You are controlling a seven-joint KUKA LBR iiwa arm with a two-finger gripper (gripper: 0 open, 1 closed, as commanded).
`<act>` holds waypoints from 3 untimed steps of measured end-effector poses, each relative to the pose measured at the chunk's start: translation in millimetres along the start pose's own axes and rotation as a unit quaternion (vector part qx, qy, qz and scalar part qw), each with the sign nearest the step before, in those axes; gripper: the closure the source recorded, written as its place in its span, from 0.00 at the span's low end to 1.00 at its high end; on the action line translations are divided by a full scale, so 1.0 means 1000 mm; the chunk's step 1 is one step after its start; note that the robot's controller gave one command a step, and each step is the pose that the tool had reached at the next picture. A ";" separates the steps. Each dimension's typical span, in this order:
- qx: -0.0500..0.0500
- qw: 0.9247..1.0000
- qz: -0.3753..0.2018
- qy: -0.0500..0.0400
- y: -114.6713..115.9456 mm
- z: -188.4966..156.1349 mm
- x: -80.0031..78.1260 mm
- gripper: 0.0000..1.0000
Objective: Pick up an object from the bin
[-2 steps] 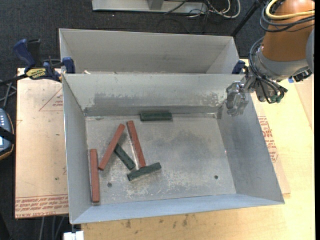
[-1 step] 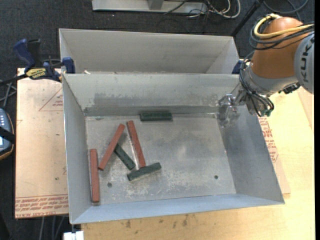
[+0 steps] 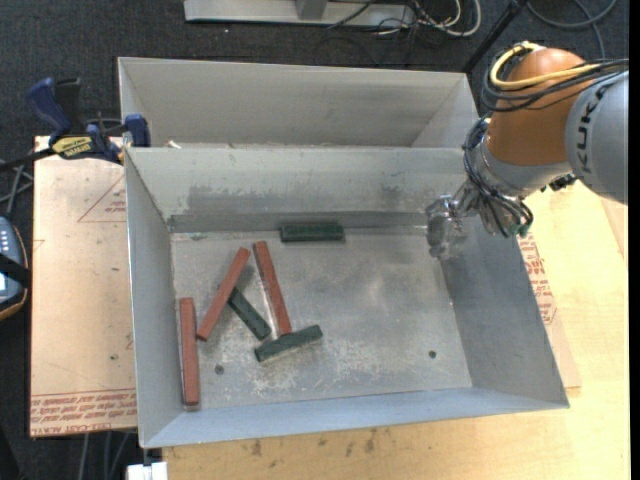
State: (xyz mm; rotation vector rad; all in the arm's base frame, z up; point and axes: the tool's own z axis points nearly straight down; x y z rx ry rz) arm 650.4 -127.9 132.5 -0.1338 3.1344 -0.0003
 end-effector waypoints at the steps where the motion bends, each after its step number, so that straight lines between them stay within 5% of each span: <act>1: -0.001 1.000 -0.025 0.001 -0.001 0.004 0.054 1.00; 2: -0.001 1.000 -0.013 0.002 0.006 0.022 0.072 1.00; 3: -0.001 1.000 -0.020 0.001 -0.004 0.037 0.072 1.00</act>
Offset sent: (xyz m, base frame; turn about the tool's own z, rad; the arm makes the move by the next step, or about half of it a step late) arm -0.0744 0.0031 -0.0281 -0.0161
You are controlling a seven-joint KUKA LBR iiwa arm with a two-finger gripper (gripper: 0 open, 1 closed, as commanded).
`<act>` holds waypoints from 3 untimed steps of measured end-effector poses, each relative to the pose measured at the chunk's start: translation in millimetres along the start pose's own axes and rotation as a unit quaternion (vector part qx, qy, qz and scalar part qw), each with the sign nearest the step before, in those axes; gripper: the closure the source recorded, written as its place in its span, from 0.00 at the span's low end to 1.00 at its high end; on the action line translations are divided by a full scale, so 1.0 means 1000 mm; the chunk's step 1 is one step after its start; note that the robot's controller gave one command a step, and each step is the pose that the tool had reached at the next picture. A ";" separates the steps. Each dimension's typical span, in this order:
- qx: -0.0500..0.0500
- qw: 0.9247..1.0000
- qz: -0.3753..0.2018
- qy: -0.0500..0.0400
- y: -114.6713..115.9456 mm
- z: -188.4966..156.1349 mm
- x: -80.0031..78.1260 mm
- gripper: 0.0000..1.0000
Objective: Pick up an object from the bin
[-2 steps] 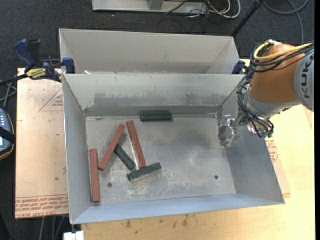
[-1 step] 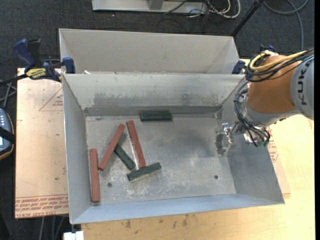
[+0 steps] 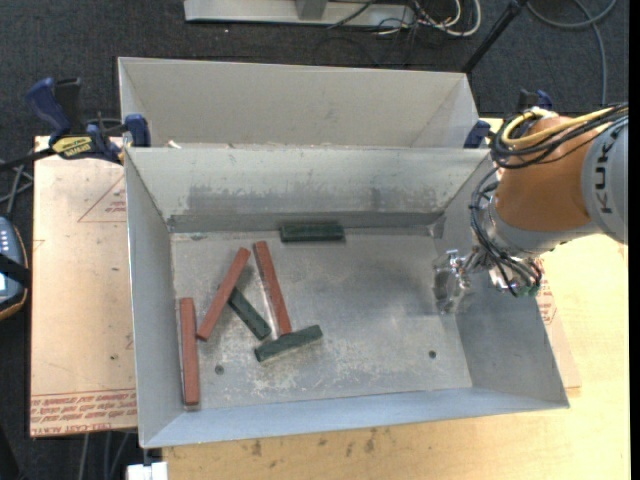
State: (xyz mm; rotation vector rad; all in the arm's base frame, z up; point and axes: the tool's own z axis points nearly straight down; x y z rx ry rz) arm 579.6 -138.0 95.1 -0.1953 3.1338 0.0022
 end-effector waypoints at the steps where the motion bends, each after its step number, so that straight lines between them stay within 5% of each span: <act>1: 0.000 0.999 0.039 0.000 -0.014 0.018 0.016 0.00; 3: 0.000 0.997 0.079 0.001 -0.012 0.013 0.007 0.00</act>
Offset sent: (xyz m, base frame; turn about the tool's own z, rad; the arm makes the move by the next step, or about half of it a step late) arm 0.0000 0.0000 0.0000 0.0000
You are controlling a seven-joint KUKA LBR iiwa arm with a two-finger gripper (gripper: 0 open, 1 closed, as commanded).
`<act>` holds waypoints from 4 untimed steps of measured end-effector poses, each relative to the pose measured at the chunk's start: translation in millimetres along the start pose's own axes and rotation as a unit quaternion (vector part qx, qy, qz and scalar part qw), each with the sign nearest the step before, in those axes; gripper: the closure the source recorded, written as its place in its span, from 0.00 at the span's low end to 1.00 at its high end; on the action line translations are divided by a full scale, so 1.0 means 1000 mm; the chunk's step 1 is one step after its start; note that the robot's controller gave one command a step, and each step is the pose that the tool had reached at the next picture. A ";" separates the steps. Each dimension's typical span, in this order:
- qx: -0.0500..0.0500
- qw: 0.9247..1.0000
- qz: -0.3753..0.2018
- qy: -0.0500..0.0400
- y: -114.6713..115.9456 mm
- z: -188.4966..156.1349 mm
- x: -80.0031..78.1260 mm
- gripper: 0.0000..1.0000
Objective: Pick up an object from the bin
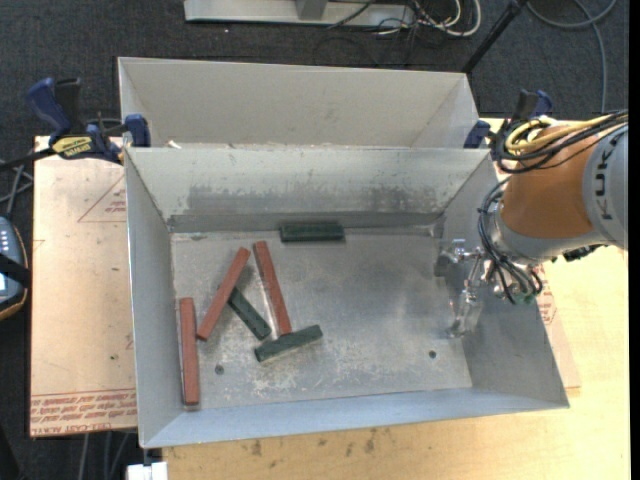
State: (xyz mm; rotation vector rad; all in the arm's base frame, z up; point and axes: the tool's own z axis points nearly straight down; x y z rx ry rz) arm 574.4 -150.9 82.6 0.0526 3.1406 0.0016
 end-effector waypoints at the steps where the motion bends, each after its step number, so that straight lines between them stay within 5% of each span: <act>1: 0.000 1.000 0.004 0.000 0.027 -0.009 0.002 0.00; 2: 0.000 0.994 -0.105 -0.001 0.058 -0.001 0.019 0.00; 3: -0.001 0.997 -0.075 0.001 0.067 -0.007 -0.016 0.00; 4: 0.000 0.999 -0.038 -0.002 0.100 -0.005 -0.010 0.00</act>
Offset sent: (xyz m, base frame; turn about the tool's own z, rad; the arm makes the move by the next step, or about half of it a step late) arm -0.0255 0.0696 -0.0031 -0.2452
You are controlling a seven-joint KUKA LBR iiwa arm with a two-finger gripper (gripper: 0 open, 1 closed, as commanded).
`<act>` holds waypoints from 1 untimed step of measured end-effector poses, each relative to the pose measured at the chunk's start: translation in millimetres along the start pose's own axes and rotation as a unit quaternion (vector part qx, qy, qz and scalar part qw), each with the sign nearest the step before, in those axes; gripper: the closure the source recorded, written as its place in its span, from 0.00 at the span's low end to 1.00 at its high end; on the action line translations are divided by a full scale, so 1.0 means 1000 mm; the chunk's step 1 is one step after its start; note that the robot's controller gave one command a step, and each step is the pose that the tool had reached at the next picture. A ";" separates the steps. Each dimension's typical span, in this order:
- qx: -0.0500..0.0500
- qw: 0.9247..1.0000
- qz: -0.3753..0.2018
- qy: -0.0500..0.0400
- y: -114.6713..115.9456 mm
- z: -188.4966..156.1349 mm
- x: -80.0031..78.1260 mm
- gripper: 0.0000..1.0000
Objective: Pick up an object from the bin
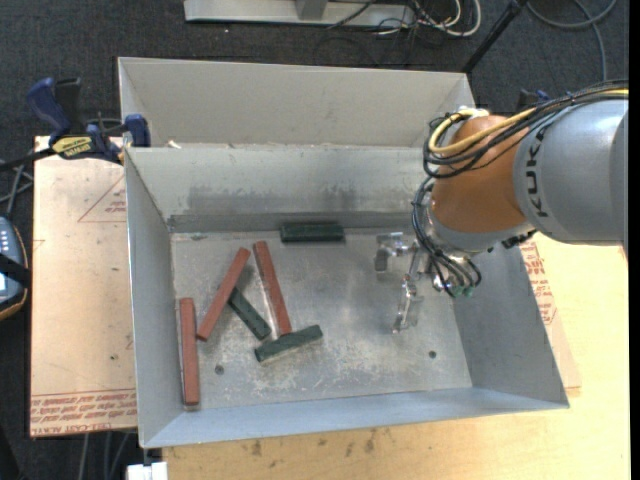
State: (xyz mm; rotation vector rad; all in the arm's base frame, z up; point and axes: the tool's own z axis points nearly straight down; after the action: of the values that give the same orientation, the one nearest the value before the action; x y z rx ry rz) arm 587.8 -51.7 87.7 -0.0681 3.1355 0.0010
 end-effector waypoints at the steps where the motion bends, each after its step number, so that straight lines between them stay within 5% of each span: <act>1: -0.001 0.996 -0.086 0.002 0.022 -0.005 0.002 0.00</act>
Offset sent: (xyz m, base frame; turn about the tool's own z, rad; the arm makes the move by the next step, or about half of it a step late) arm 0.0284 0.0642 -0.0019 -0.0126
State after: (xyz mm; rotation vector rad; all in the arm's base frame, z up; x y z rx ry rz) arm 585.0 -29.8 93.0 -0.3394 3.1218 0.0022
